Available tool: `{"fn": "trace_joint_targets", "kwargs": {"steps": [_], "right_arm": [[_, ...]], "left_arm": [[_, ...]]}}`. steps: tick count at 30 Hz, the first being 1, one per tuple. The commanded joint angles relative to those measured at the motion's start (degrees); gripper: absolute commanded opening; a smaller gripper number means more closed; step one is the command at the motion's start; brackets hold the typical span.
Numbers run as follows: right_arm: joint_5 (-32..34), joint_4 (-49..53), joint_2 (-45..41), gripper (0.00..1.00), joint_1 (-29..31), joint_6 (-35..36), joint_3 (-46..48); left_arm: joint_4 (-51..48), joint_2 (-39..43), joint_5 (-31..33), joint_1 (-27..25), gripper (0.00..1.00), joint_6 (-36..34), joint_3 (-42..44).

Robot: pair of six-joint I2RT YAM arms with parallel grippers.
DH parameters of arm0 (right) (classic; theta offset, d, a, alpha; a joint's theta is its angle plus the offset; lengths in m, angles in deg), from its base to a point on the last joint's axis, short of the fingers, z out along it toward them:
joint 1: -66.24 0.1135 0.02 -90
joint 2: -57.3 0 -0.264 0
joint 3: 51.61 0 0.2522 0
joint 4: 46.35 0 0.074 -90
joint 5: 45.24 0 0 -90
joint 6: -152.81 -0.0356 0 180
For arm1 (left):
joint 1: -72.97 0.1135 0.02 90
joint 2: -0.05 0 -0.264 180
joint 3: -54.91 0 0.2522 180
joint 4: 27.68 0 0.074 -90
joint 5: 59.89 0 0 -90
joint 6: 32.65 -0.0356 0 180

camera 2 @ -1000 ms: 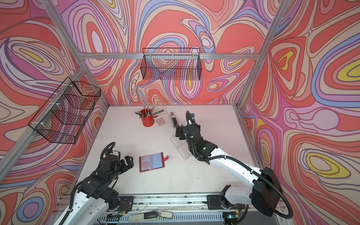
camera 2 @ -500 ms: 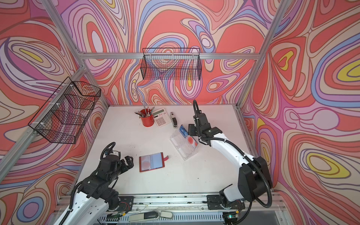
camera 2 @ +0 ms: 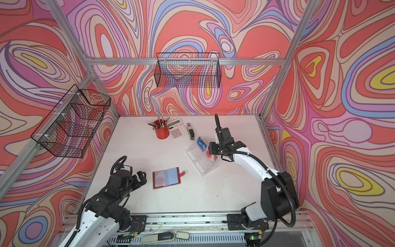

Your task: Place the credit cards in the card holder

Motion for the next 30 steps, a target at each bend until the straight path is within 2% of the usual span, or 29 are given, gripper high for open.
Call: {"fn": "trace_joint_targets", "kwargs": {"steps": [1,14,16,23,30], "right_arm": [[-1.2,-0.4,0.0,0.54,-0.2,0.7,0.7],[-2.9,-1.2,5.9,0.51,-0.2,0.2,0.2],[-2.2,-1.5,5.9,0.49,-0.2,0.0,0.4],[-0.7,-2.0,6.5,0.31,-1.5,-1.3,0.8],[-5.4,-4.2,5.5,0.28,-5.6,-2.5,2.9]], "left_arm": [[-0.7,-0.3,-0.3,-0.1,1.0,-0.3,0.5],[-0.6,-0.3,-0.5,-0.1,1.0,-0.3,0.7],[-0.5,-0.3,-0.7,-0.1,1.0,-0.3,0.7],[-0.6,-0.3,-0.7,-0.1,1.0,-0.3,0.7],[-0.6,-0.3,-0.7,-0.1,1.0,-0.3,0.6]]}}
